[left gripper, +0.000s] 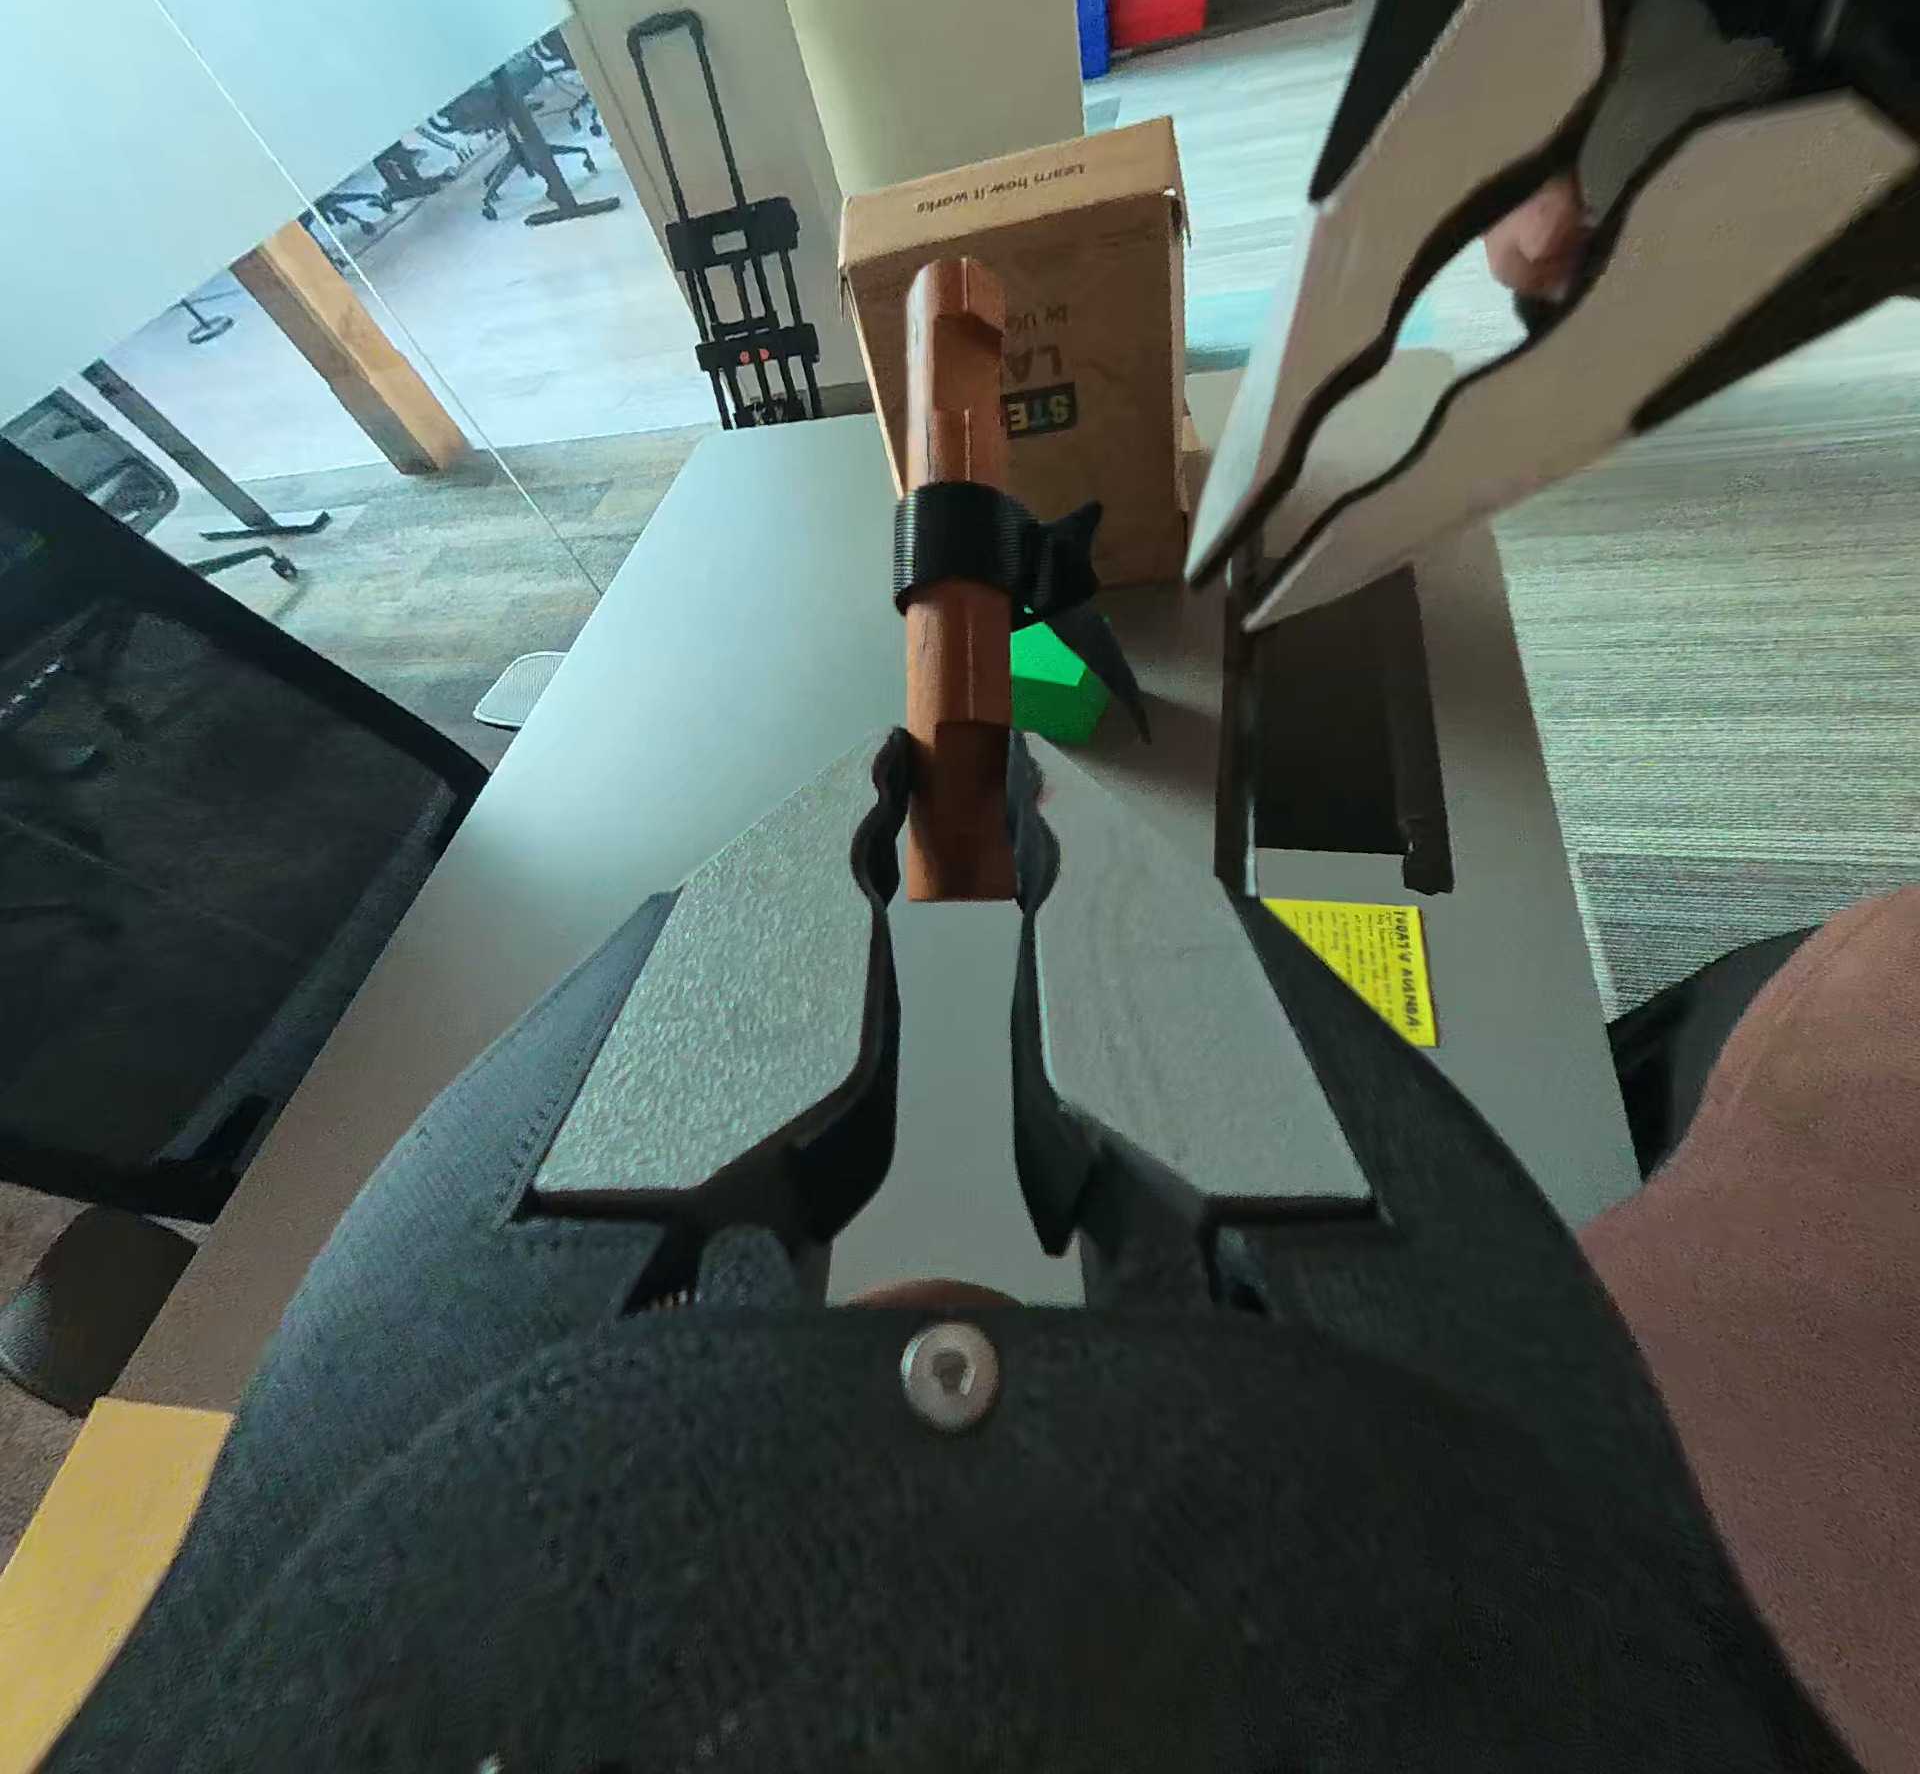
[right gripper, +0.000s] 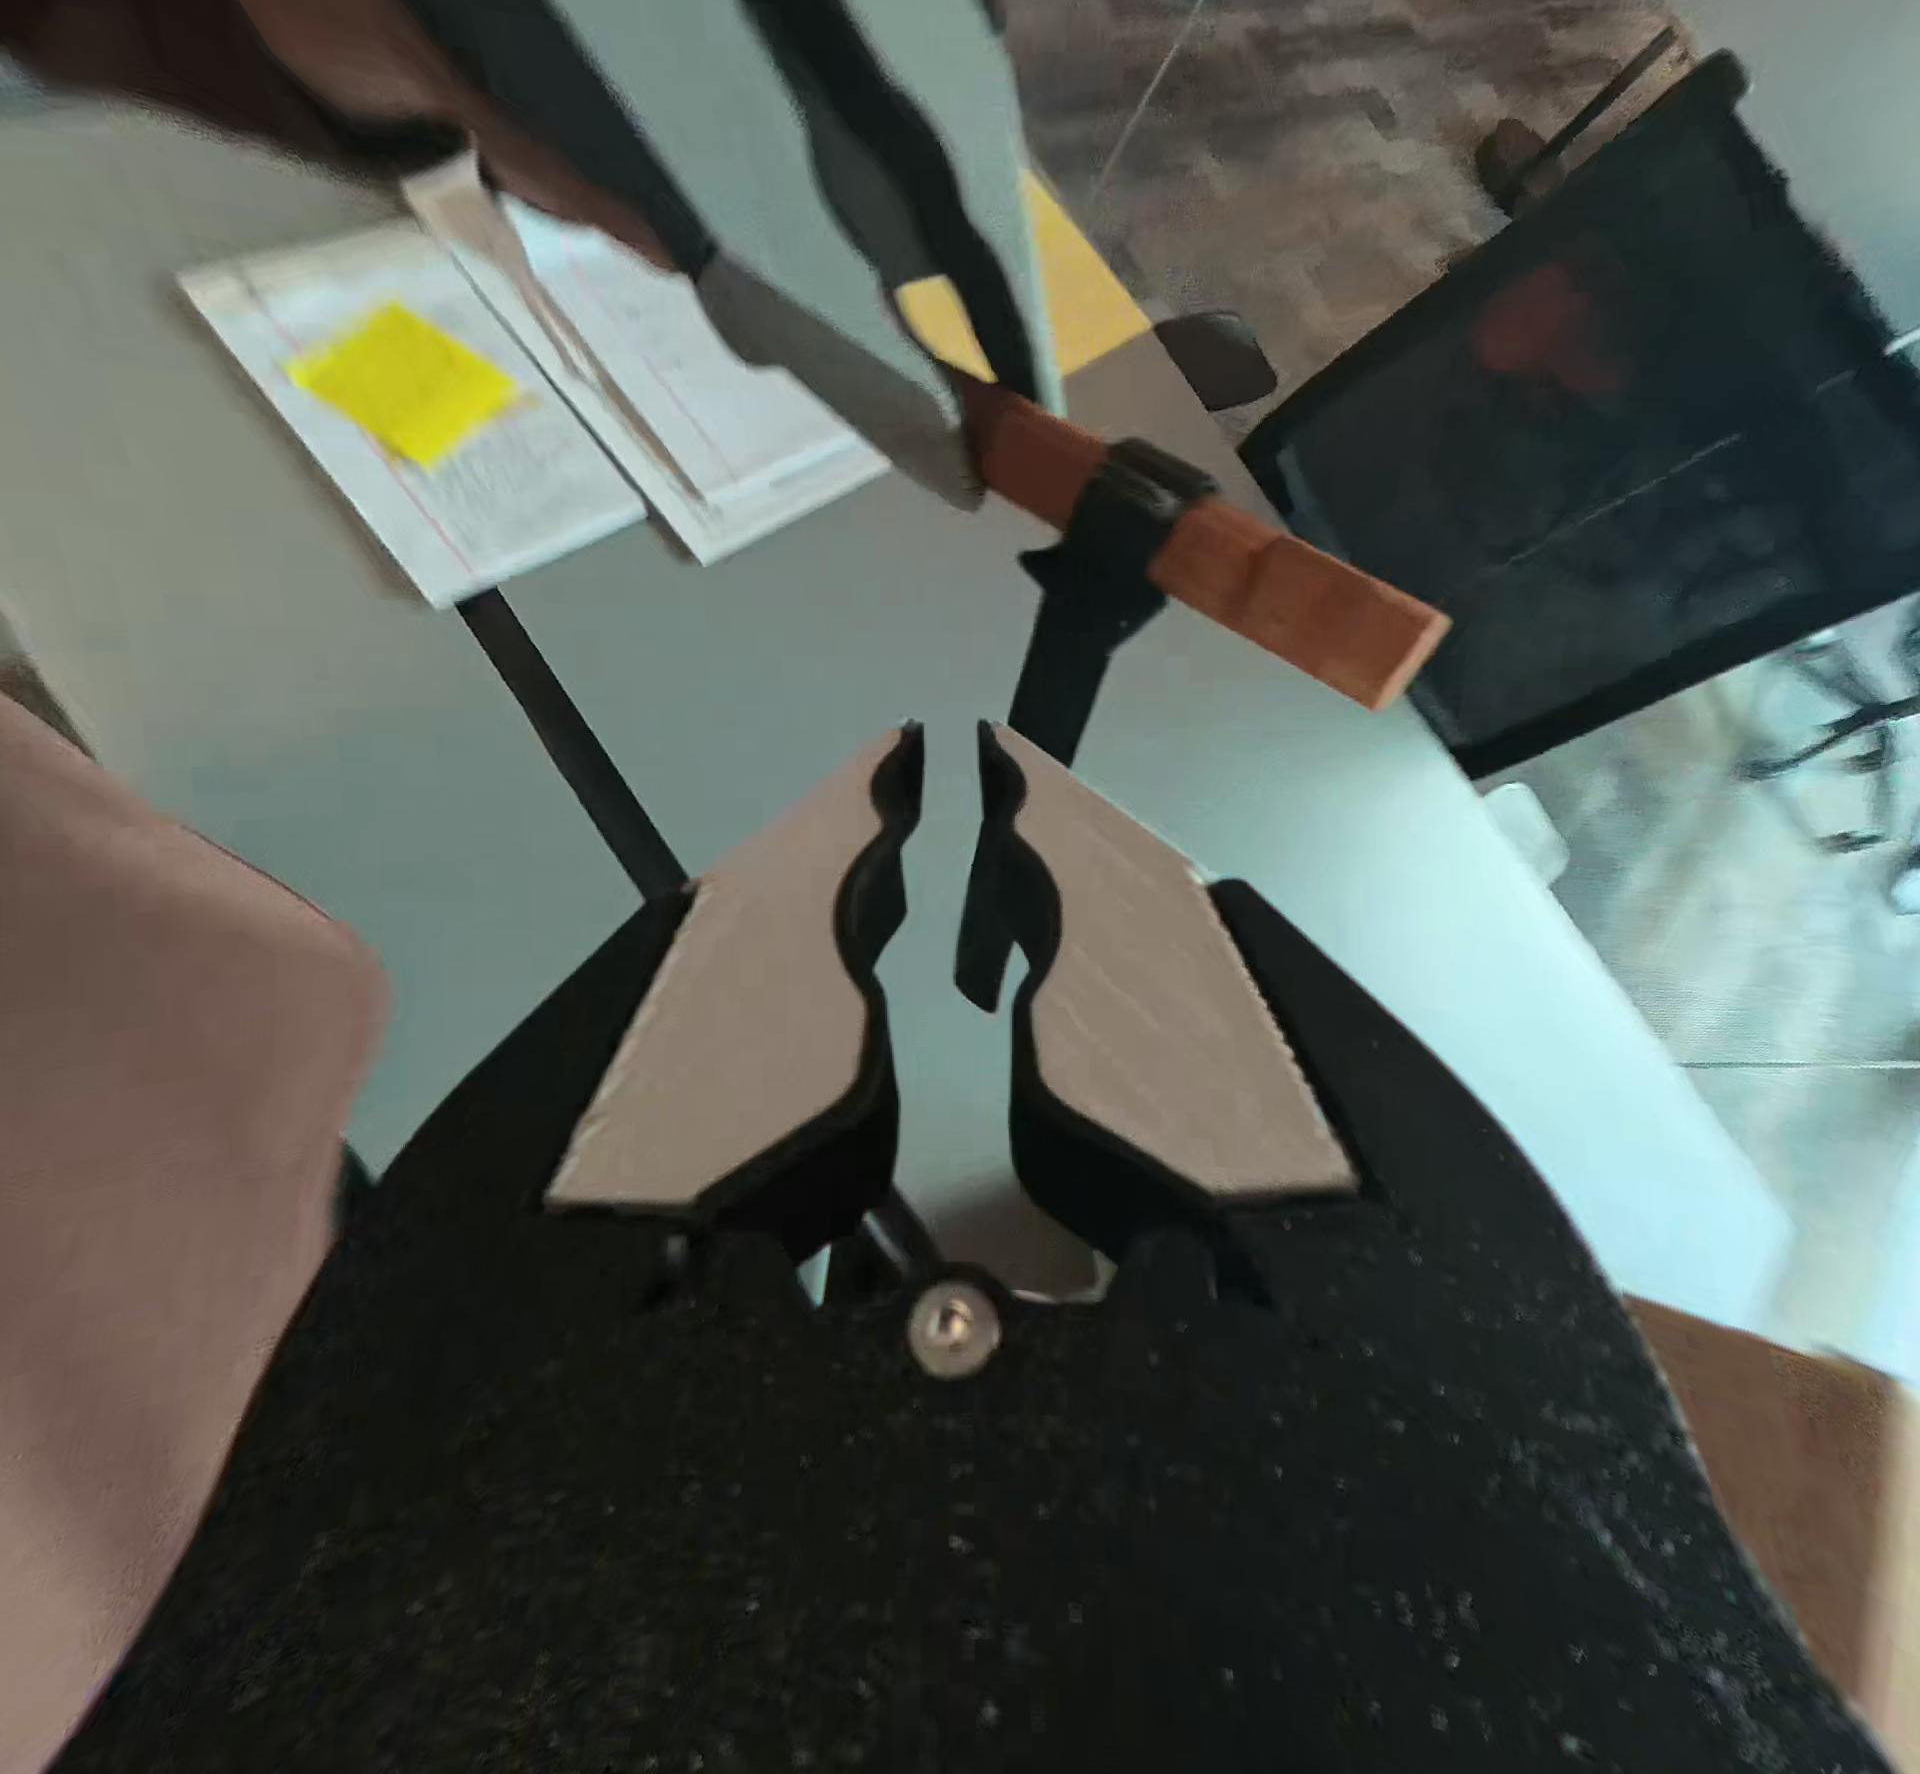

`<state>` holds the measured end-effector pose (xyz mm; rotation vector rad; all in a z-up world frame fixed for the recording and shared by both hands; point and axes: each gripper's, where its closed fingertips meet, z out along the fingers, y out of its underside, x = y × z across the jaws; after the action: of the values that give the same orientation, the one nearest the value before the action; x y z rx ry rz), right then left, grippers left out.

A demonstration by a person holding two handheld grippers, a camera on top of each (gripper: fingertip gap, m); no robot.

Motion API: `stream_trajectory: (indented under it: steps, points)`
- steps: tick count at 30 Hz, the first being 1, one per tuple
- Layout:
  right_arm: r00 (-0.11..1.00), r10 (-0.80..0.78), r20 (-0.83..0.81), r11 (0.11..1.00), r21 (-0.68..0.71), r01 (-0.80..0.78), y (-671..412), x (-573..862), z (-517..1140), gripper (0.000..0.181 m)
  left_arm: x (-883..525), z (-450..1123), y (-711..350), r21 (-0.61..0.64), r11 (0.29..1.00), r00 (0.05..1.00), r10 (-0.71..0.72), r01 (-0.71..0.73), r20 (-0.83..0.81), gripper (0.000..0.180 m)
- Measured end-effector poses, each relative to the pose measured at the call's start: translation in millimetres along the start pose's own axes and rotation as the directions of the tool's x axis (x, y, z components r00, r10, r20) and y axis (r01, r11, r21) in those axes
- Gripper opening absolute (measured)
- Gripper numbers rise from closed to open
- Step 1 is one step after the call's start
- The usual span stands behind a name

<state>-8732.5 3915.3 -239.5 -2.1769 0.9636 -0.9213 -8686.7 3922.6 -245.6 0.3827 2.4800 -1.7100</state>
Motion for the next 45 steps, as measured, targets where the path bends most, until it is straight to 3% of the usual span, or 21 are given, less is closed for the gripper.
stream_trajectory:
  steps: [4,6,10,16,20,22,26,28,31,40,45]
  points:
    - [0.933,0.331,0.144,0.928,0.128,-0.349,-8.0,21.2,-21.2,0.023,7.5,1.2,6.8,-0.046,0.990,0.991,0.133,-0.133,0.013,0.016]
    - [0.910,0.368,0.191,0.902,0.162,-0.399,-13.8,25.5,-29.3,0.025,12.1,4.2,8.9,-0.068,0.990,0.992,0.128,-0.127,0.000,0.016]
    - [0.978,0.190,0.087,0.970,0.141,-0.201,-17.6,13.8,-25.4,0.028,17.0,11.6,10.2,-0.080,0.997,0.999,-0.010,0.006,-0.044,0.015]
    - [0.989,-0.134,-0.067,0.988,-0.082,0.129,6.4,4.1,3.2,0.026,29.2,15.4,12.2,-0.109,0.962,0.939,-0.269,0.250,-0.214,0.017]
    - [0.968,-0.229,-0.100,0.969,-0.117,0.217,10.0,2.9,6.3,0.002,33.8,10.0,10.4,-0.124,0.914,0.868,-0.407,0.387,-0.284,0.016]
    - [0.950,-0.282,-0.136,0.956,-0.120,0.266,6.3,4.0,3.4,0.000,34.8,9.2,13.6,-0.134,0.862,0.803,-0.505,0.489,-0.318,0.016]
    - [0.909,-0.383,-0.163,0.921,-0.149,0.361,6.8,1.3,5.8,0.000,39.1,6.9,17.7,-0.217,0.610,0.482,-0.758,0.763,-0.439,0.016]
    - [0.932,-0.337,-0.134,0.937,-0.139,0.319,8.3,-0.9,8.1,0.000,45.3,6.9,24.9,-0.250,0.564,0.417,-0.785,0.787,-0.459,0.016]
    - [0.956,-0.273,-0.109,0.959,-0.110,0.261,8.0,-1.2,6.7,0.000,47.8,7.2,31.1,-0.226,0.602,0.472,-0.765,0.766,-0.438,0.018]
    - [0.982,-0.183,-0.052,0.981,-0.081,0.178,15.7,-2.8,2.9,0.000,31.6,2.6,42.1,-0.206,0.818,0.764,-0.575,0.537,-0.292,0.039]
    - [0.981,-0.188,-0.048,0.978,-0.105,0.182,17.6,-4.0,4.1,0.000,32.0,9.9,35.3,-0.200,0.857,0.815,-0.513,0.474,-0.268,0.039]
